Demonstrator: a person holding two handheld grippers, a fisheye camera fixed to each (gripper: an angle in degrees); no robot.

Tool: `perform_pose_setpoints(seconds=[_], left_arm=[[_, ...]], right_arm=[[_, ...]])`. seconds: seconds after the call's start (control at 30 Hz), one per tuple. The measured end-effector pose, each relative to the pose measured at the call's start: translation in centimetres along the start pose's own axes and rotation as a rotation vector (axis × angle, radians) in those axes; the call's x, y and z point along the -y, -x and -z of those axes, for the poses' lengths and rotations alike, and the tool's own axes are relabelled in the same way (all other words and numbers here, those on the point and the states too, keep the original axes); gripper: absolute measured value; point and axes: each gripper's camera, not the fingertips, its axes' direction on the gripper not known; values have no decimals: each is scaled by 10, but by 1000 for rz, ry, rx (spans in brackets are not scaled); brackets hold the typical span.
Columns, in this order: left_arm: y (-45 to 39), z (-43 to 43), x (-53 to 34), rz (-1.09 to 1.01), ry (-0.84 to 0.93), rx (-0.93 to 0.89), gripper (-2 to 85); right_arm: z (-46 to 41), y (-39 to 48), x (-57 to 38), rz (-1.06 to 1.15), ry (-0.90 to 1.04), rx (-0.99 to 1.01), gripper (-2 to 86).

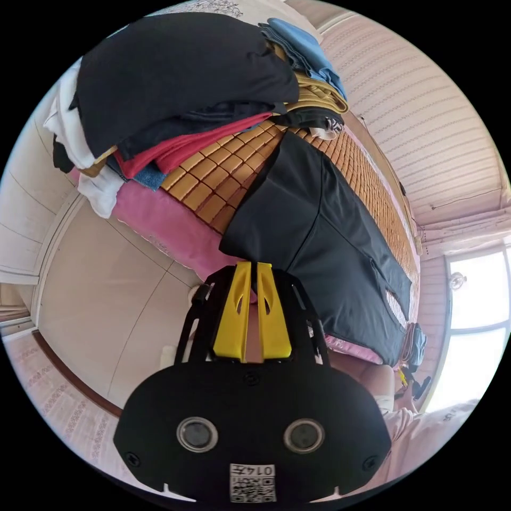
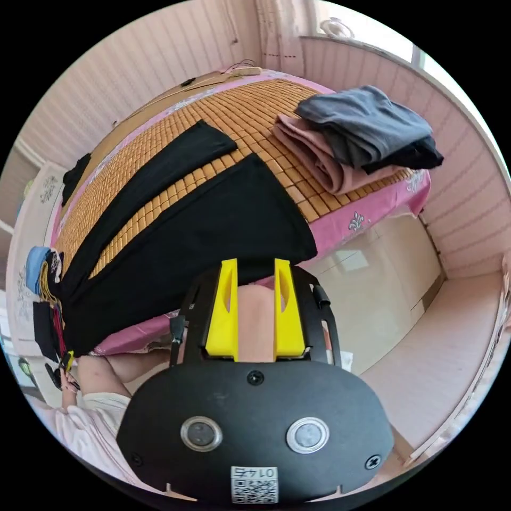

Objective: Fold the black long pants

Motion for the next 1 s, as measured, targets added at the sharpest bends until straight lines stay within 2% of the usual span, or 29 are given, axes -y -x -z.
perform_pose_setpoints(seconds=[0.13, 0.2, 0.3, 0.37, 0.57, 0.73, 1.0], left_arm=[[-16, 8, 7, -39, 19, 54, -9], [-24, 13, 11, -43, 20, 66, -9], [-31, 19, 15, -37, 19, 64, -9], [-34, 21, 17, -27, 22, 60, -9], [-52, 30, 18, -34, 21, 64, -9], [-77, 55, 13, -78, -26, 50, -9], [-159, 120, 31, -262, -199, 3, -10]], right_arm=[[-22, -74, 2, -216, 63, 81, 128], [-36, -118, 0, -360, 79, 209, 135], [-49, -156, 0, -441, 68, 435, 117], [-52, -171, 1, -454, 66, 481, 97], [-46, -203, 8, -457, 7, 501, 20], [-14, -214, 7, -396, -144, 562, 6], [64, -185, 72, -120, -297, 495, 2]])
